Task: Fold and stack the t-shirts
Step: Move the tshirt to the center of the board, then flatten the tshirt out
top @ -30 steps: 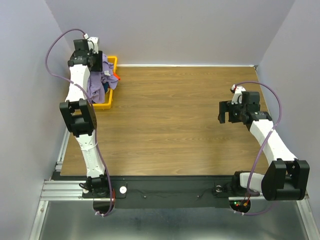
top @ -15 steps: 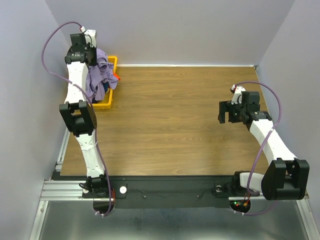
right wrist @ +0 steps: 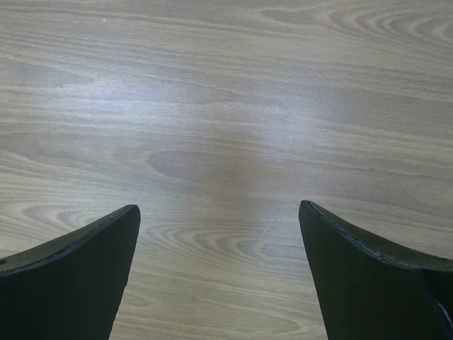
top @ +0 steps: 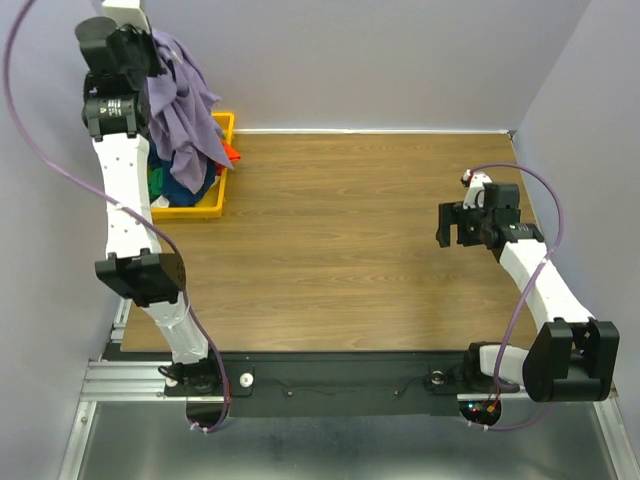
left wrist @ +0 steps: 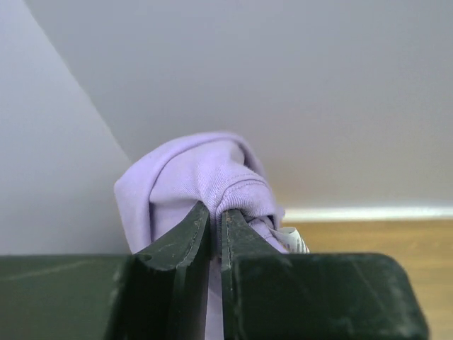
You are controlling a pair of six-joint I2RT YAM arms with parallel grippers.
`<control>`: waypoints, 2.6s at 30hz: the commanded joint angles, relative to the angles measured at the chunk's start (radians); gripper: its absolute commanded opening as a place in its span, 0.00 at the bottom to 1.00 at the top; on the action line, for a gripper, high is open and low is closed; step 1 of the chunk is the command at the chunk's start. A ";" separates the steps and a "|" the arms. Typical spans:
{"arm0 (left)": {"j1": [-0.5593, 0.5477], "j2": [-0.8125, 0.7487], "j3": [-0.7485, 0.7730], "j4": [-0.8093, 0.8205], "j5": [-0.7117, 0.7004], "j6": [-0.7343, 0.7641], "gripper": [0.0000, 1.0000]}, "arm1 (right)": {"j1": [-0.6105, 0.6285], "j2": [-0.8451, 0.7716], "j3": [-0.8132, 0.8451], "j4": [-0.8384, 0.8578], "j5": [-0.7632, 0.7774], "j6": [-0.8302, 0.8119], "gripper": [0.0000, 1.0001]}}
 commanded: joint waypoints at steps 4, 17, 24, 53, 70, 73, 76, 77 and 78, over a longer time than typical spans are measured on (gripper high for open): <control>-0.001 -0.116 0.095 0.271 0.172 -0.145 0.00 | -0.004 -0.053 -0.015 0.008 -0.004 -0.011 1.00; -0.282 -0.278 -0.072 0.308 0.452 -0.354 0.00 | -0.004 -0.041 0.031 -0.029 -0.053 -0.029 1.00; -0.487 -0.287 -0.199 0.270 0.432 -0.275 0.00 | -0.013 -0.045 0.060 -0.069 -0.088 -0.043 1.00; -0.691 -0.373 -1.092 0.130 0.247 0.448 0.71 | -0.030 0.110 0.121 -0.171 -0.240 -0.006 0.97; -1.239 0.070 -0.893 0.277 0.075 0.393 0.62 | -0.324 0.156 0.151 -0.236 -0.421 0.002 0.95; -1.257 0.120 -0.861 0.296 0.065 0.376 0.60 | -0.356 0.160 0.157 -0.247 -0.424 -0.011 0.95; -1.268 0.170 -0.825 0.302 0.065 0.359 0.57 | -0.379 0.163 0.160 -0.256 -0.433 -0.020 0.95; -1.270 0.184 -0.816 0.305 0.067 0.353 0.57 | -0.386 0.168 0.164 -0.262 -0.436 -0.026 0.95; -1.271 0.192 -0.815 0.308 0.070 0.350 0.57 | -0.393 0.170 0.167 -0.265 -0.438 -0.029 0.95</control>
